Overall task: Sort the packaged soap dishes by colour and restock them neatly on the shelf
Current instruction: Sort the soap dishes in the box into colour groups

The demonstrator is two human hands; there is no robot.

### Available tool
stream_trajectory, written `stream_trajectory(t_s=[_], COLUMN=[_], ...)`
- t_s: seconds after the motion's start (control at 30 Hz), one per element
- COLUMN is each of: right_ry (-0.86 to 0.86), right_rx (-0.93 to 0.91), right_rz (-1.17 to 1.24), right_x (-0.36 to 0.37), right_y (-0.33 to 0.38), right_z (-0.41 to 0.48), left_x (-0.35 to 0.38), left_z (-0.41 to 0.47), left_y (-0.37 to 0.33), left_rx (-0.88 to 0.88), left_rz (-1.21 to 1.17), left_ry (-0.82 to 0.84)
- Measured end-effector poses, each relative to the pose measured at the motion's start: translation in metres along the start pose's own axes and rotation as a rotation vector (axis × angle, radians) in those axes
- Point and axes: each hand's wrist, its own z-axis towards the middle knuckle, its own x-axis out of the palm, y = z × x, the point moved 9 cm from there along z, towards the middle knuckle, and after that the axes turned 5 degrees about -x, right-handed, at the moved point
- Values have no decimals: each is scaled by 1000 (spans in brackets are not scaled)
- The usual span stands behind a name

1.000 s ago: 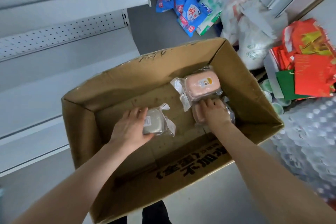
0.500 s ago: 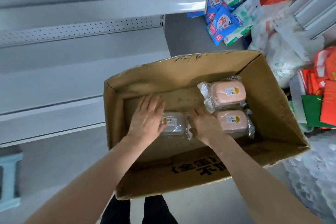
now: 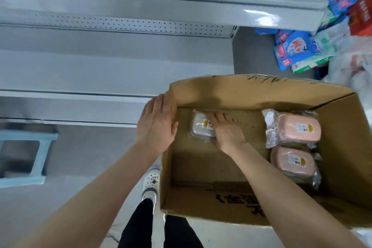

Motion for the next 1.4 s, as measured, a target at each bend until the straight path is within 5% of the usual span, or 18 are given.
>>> stream_trajectory(t_s=[0.33,0.73,1.03,1.4], right_ry=[18,-247,-399,-547], right_rx=[-56,-217,-433,-822], right_rz=[-29,-195,-249,-204], right_x=[6,-140,-196,-231], right_y=[20,83,279,596], right_z=[29,-60,-41,6], left_x=[0,-52,-135,-195], left_z=[-1,-26,-101,-243], left_y=[0,45,207,503], left_rx=[14,214,228,-198], left_rz=[-45,-68,-74,-22], left_ry=[-11,-15,-241,-361])
